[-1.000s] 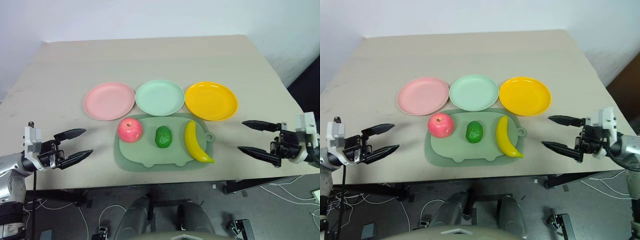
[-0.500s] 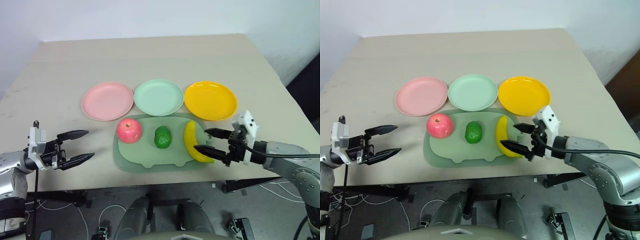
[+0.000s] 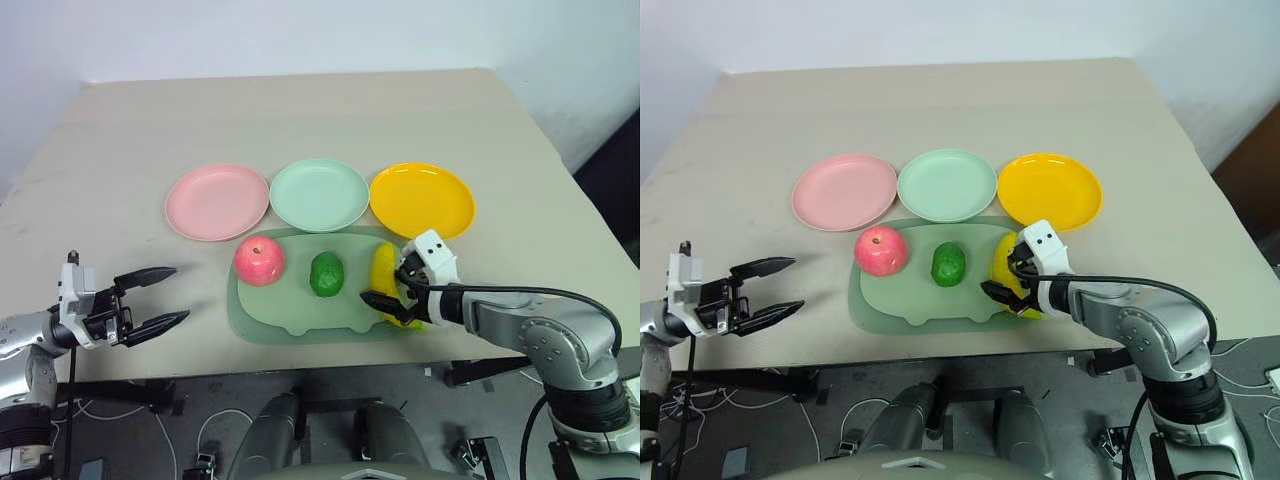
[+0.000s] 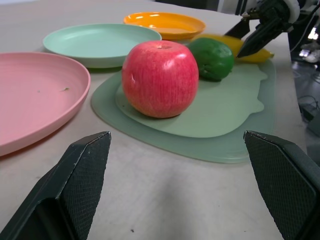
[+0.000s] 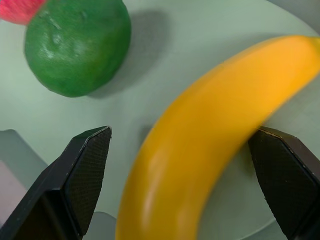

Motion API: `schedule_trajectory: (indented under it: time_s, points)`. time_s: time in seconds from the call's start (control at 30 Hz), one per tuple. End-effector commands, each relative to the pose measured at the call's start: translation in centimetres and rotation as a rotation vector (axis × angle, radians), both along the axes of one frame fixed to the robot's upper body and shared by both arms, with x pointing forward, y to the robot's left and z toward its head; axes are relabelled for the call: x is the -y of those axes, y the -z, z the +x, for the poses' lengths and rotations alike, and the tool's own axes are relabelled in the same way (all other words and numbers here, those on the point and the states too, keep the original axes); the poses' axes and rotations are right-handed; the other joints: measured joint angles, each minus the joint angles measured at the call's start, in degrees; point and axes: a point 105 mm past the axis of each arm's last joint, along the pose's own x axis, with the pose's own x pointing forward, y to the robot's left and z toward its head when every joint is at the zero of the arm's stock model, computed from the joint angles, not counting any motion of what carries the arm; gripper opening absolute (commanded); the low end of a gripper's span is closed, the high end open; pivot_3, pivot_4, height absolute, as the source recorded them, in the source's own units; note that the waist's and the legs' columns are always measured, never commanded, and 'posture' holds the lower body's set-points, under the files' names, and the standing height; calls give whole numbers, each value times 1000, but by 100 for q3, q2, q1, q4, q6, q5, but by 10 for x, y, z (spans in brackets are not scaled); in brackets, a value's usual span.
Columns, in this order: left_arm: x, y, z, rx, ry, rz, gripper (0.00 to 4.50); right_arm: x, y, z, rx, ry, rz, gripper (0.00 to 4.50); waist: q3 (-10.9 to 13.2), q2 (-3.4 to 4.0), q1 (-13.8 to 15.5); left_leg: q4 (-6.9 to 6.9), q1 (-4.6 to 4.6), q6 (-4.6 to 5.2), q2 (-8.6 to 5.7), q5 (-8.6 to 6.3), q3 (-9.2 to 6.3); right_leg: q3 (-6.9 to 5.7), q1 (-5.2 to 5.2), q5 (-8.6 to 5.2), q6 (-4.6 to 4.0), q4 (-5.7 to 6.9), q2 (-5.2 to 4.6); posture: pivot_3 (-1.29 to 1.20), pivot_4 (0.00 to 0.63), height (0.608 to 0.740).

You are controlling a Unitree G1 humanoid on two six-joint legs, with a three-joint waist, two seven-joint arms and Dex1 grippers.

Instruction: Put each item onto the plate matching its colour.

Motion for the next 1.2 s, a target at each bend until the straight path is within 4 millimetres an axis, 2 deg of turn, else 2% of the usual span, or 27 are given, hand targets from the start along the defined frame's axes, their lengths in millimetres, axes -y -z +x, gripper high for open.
schedule_trajectory:
  time_s: [0.03,0.07,0.27,0.3,0.4,0.5,0.63,0.67,0.8,0.97,1.1,1.2]
  points:
    - [-2,-7,-1,44,-14,17,4500,4,4,6,22,34,-42,4124,-1,1,-2,0,6,0,1,0,0,0,6,-1,-2,0,0,0,150,737]
    - [-1,-7,-1,45,-16,16,4500,5,4,7,25,36,-55,3928,-2,1,-2,0,9,-1,1,0,0,0,9,-4,-8,0,0,0,150,737]
    - [0,-6,0,48,-24,14,4500,13,6,11,25,47,-98,1875,-3,0,-3,2,9,1,1,1,-1,0,9,-5,-13,-1,1,0,150,737]
    - [0,-5,0,49,-25,14,4500,13,6,11,25,46,-103,1723,-3,0,-3,2,9,1,1,1,-1,0,9,-2,-7,-1,2,0,150,737]
    - [1,-4,2,51,-29,11,4500,17,-4,6,-6,-9,-98,1724,-2,2,-2,3,8,2,0,1,0,0,9,0,-4,-1,1,0,150,737]
    - [1,-4,4,53,-34,11,4500,16,-27,-1,-45,-116,-59,1724,0,4,7,4,5,2,-1,1,-1,-1,9,0,-4,-2,0,0,150,737]
    - [1,-4,6,55,-36,12,4500,18,-62,6,4,-180,15,1724,-1,3,-19,4,3,4,1,2,0,-1,6,3,1,-2,0,0,150,737]
    - [2,-3,7,55,-37,11,4500,20,-69,13,30,-166,25,1724,-1,3,-28,4,3,3,3,2,0,-1,6,3,1,-2,1,0,150,737]
    - [4,-2,9,53,-36,7,4500,47,-84,65,146,48,-27,1724,-1,4,-35,3,2,3,0,2,1,-1,5,3,2,-3,0,0,150,737]
    - [7,-3,12,56,-33,4,4500,65,-78,115,172,216,-58,1724,-1,4,-28,1,2,4,-1,3,2,-1,3,7,5,-2,1,0,150,737]
    - [8,-4,14,60,-30,3,4500,69,-68,142,191,290,-99,1724,0,5,-35,-3,-2,2,-3,5,3,-1,-2,14,15,12,1,0,150,737]
    - [8,-6,14,65,-31,4,4500,70,-63,153,191,326,-96,1724,0,5,-39,-3,-1,0,-5,7,5,-1,4,15,16,21,1,0,150,737]
